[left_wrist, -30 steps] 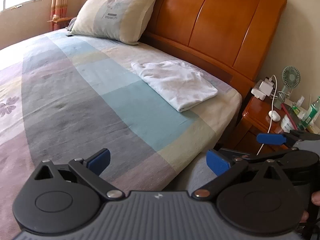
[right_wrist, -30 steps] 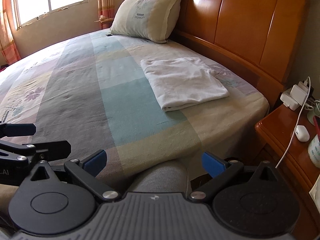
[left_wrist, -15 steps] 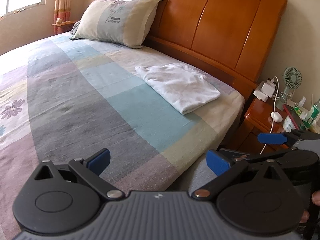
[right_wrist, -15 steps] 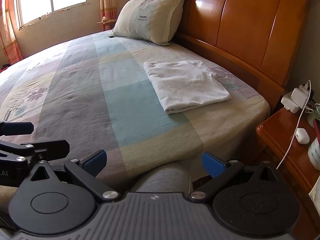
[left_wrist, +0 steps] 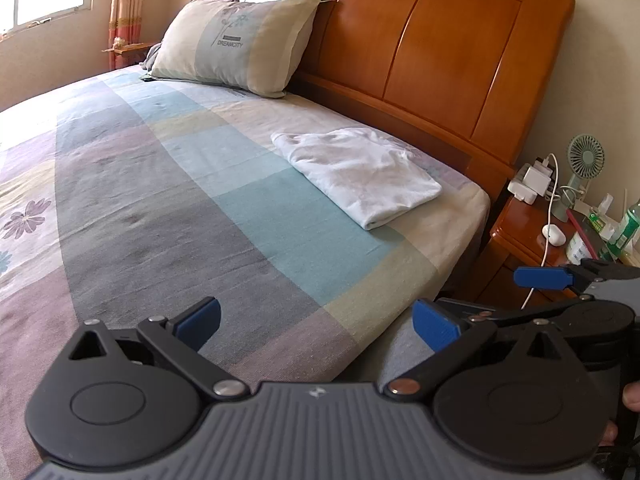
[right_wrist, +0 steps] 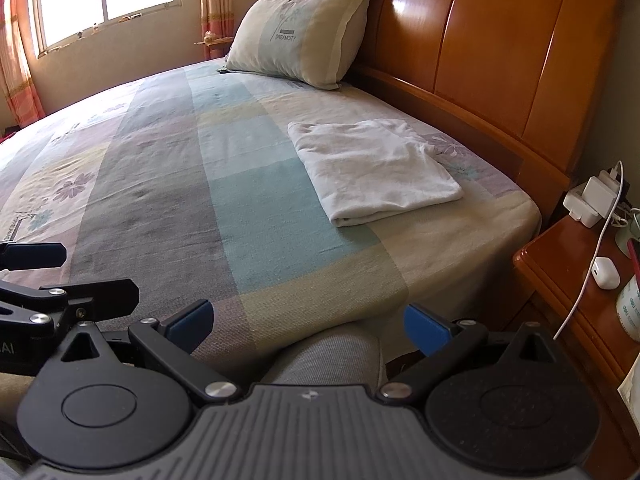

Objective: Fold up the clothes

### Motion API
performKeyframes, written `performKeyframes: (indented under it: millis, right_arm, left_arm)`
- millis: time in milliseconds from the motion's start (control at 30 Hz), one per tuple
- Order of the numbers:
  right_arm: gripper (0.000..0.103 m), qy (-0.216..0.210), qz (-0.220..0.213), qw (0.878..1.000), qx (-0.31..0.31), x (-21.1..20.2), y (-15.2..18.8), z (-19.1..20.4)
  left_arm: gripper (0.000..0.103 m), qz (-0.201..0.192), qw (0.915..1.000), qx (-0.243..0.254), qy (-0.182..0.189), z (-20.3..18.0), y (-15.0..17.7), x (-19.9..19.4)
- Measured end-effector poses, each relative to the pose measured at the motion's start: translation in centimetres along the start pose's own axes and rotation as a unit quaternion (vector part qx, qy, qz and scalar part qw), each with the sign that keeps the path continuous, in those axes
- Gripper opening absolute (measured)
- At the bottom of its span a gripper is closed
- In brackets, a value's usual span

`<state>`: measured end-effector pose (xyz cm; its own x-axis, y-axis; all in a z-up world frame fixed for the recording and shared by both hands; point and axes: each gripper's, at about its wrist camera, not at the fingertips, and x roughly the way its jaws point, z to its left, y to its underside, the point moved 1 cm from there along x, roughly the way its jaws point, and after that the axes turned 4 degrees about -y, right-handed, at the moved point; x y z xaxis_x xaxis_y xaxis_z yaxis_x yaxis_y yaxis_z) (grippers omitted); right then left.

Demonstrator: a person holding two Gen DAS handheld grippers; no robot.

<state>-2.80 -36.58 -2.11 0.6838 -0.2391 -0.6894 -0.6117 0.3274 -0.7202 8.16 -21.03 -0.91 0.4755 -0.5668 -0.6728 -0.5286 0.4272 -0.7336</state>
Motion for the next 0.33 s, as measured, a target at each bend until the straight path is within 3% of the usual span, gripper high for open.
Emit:
performKeyframes:
  millis: [333]
  right_arm:
    - [0.103, 0.002, 0.003, 1.0, 0.0, 0.28, -0.1, 0.1]
  left_arm:
    - [0.102, 0.001, 1.0, 0.0, -0.002, 0.05, -0.02, 0.1]
